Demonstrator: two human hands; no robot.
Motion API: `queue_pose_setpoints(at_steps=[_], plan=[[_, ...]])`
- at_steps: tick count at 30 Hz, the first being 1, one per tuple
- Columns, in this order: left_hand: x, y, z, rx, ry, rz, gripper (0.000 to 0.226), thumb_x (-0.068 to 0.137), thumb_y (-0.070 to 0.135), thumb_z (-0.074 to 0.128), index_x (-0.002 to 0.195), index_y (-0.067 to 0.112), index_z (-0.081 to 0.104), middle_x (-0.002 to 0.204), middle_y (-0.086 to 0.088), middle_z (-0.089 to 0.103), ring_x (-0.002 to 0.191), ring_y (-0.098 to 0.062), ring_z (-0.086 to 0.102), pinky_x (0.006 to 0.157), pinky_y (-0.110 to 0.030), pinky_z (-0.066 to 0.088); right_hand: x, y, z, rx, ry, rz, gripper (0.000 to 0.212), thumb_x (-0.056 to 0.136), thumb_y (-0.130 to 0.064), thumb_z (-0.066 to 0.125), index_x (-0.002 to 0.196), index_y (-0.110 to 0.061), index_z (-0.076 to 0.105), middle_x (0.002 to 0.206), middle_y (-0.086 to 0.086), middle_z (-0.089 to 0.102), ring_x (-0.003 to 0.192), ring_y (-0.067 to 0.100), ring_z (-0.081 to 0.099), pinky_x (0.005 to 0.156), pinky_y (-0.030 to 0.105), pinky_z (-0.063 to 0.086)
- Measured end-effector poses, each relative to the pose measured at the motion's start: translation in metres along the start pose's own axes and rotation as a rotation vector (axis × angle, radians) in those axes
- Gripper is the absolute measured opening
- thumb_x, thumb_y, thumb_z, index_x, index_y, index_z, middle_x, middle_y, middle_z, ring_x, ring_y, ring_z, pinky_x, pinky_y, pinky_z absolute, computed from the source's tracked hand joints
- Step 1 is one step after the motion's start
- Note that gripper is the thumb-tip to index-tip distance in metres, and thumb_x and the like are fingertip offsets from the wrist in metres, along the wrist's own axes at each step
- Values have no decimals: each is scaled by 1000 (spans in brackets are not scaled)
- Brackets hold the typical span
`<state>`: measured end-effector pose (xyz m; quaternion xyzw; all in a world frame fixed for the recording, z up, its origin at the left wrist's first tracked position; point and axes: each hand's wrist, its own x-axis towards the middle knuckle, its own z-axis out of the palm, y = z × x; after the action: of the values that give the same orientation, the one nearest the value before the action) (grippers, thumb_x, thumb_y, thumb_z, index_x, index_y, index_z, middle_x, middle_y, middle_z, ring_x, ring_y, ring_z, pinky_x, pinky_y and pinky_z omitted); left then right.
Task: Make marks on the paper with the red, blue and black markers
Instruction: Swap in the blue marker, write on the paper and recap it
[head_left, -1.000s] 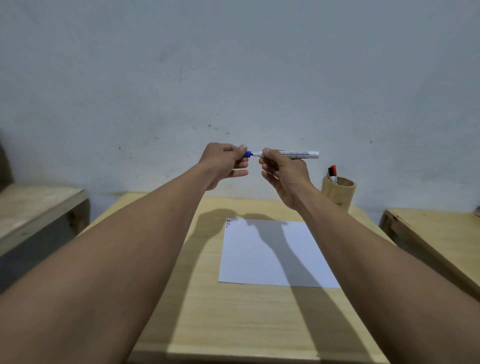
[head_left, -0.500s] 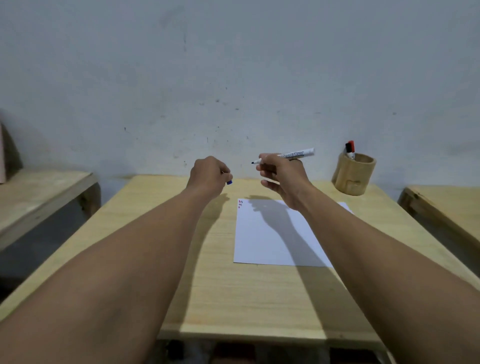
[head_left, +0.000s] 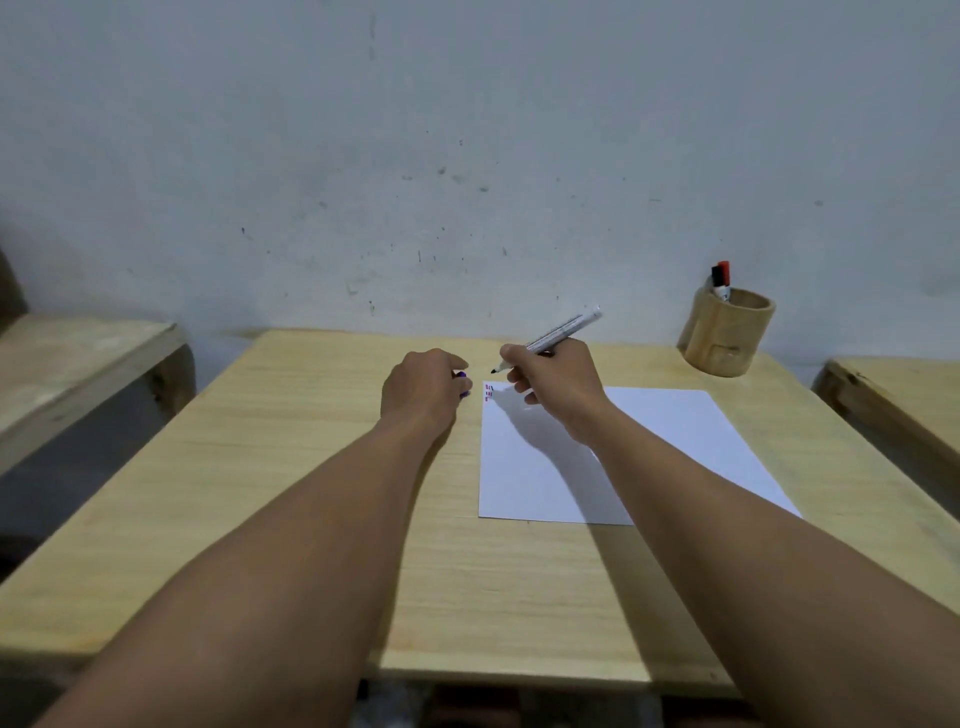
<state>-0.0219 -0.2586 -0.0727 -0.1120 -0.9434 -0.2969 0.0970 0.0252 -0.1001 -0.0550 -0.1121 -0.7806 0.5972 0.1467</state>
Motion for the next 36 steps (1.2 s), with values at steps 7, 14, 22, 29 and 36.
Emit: queue_pose_setpoints(at_steps=[7,14,22,29,36], plan=[[-13,-23,12,320,-74,80,31,99,32,38,110,13,60,111,-7,65,113,-31,56,91,-42,42,2,18,17,-178,110,-9,35,77,-31,66,87,2,70,82,17,75,80,32,72,71,44,58],[-9,-29,19,422,-254,73,57,103,34,19,158,20,19,166,-8,18,154,-28,10,120,-56,10,3,29,19,-250,123,-30,33,82,-26,66,78,6,69,75,15,74,62,18,61,56,29,44],[-13,-27,16,417,-266,76,59,103,33,17,160,20,13,168,-8,10,155,-27,5,122,-56,6,3,30,20,-291,108,-46,31,86,-27,68,77,2,74,70,6,75,65,15,68,56,23,46],[-12,-28,15,423,-274,82,59,102,33,17,160,20,13,168,-7,10,155,-27,5,122,-55,6,5,32,21,-310,92,-70,33,88,-29,70,77,2,74,73,9,76,75,21,73,64,30,53],[-13,-27,14,416,-288,74,59,102,32,17,160,20,11,168,-7,8,155,-27,4,122,-54,5,7,32,21,-298,81,-45,30,88,-29,70,80,-1,75,77,6,77,75,18,72,59,25,50]])
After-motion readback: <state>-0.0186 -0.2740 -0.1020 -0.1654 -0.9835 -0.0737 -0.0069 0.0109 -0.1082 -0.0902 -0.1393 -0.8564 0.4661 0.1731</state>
